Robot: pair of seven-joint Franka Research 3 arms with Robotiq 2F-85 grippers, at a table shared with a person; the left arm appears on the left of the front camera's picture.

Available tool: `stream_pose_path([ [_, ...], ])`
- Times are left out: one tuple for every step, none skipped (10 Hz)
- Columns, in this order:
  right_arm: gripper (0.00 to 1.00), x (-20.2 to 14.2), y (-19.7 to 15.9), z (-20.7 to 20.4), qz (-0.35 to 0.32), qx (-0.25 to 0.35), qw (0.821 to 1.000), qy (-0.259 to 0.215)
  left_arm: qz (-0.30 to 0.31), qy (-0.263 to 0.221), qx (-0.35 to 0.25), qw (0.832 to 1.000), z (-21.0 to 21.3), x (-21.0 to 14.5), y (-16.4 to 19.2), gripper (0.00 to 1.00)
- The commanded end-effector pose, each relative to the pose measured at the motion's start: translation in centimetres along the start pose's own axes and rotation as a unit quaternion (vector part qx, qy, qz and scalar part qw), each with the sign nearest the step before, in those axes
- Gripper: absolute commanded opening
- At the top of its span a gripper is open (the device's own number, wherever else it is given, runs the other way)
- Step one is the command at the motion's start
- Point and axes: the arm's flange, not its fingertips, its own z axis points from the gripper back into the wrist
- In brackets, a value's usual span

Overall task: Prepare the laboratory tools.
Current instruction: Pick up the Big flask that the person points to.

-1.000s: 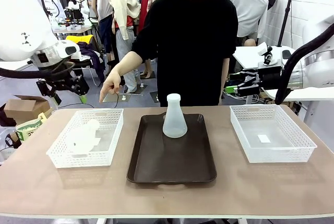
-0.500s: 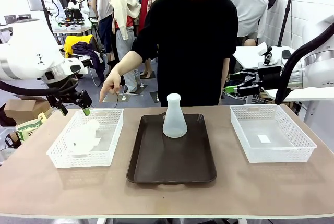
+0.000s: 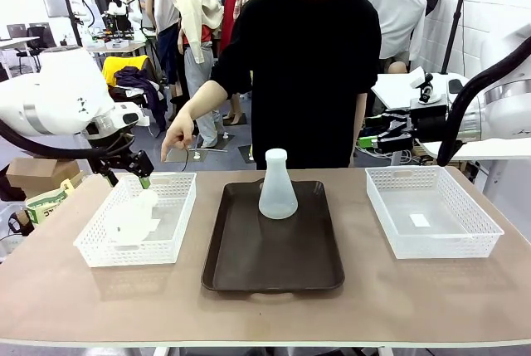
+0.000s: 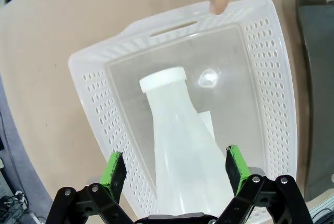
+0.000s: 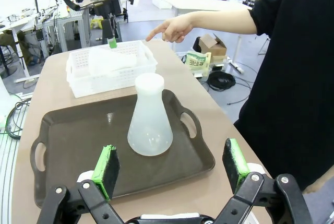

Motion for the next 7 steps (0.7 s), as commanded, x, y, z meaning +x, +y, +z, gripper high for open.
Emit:
stream_pose_path([
  [1.0,0.0,0.2,0.1,-0.001,0.003,1.0,0.005,-0.019,0.011,0.001,1.0,-0.6,1.7,0.2,1.0],
  [1.0,0.0,0.2,0.1,-0.001,0.003,1.0,0.005,-0.02,0.012,0.001,1.0,-1.2,2.4,0.0,1.0],
  [1.0,0.0,0.2,0.1,-0.001,0.003,1.0,0.005,-0.016,0.015,-0.006,1.0,-1.8,3.0,-0.2,1.0],
  [1.0,0.0,0.2,0.1,-0.001,0.003,1.0,0.005,-0.002,0.02,-0.014,1.0,-2.3,3.5,-0.3,1.0],
  [1.0,0.0,0.2,0.1,-0.001,0.003,1.0,0.005,0.013,0.026,-0.018,0.999,-2.9,4.0,-0.3,1.0],
  [1.0,0.0,0.2,0.1,-0.001,0.003,1.0,0.005,0.016,0.031,-0.016,0.999,-3.4,4.3,-0.3,1.0],
  [1.0,0.0,0.2,0.1,-0.001,0.003,1.0,0.005,0.019,0.034,-0.011,0.999,-3.9,4.7,0.0,1.0],
])
